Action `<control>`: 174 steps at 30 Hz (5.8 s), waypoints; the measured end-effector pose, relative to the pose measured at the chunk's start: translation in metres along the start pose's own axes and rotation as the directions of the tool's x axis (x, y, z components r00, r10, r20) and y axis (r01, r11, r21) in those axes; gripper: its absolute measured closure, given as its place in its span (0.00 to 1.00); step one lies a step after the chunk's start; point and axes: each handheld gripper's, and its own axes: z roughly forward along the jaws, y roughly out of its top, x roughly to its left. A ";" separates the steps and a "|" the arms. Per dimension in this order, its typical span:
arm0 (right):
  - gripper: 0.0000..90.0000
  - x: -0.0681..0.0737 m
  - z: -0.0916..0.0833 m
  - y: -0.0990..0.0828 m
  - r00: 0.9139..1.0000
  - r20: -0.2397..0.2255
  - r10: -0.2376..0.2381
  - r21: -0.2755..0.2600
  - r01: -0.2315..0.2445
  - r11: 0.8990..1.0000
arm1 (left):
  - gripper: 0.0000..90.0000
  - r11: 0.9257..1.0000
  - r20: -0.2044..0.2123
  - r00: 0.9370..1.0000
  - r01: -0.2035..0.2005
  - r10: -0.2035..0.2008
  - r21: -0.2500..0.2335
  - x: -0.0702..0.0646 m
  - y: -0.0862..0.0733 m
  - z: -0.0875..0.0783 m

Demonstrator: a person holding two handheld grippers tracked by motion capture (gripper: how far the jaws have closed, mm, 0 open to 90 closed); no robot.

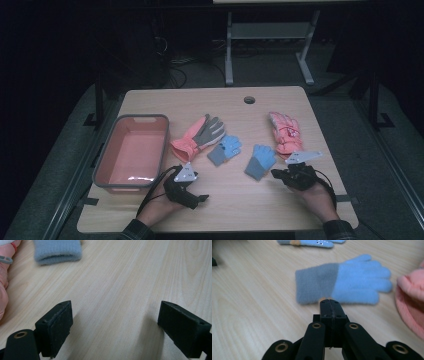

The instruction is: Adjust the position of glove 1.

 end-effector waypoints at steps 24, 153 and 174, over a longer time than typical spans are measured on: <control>1.00 -0.010 0.056 0.032 0.998 -0.037 -0.041 0.033 0.042 0.999 | 0.14 1.000 0.000 1.000 0.001 -0.001 0.007 0.000 0.000 0.000; 0.14 0.007 0.012 -0.033 0.999 0.036 -0.040 -0.018 0.041 0.999 | 0.53 0.997 -0.092 0.994 0.064 -0.060 0.037 0.064 0.101 0.063; 0.15 0.007 0.013 -0.032 0.999 0.037 -0.040 -0.018 0.040 0.999 | 0.95 0.988 -0.060 0.988 0.145 -0.142 0.050 0.073 0.095 0.074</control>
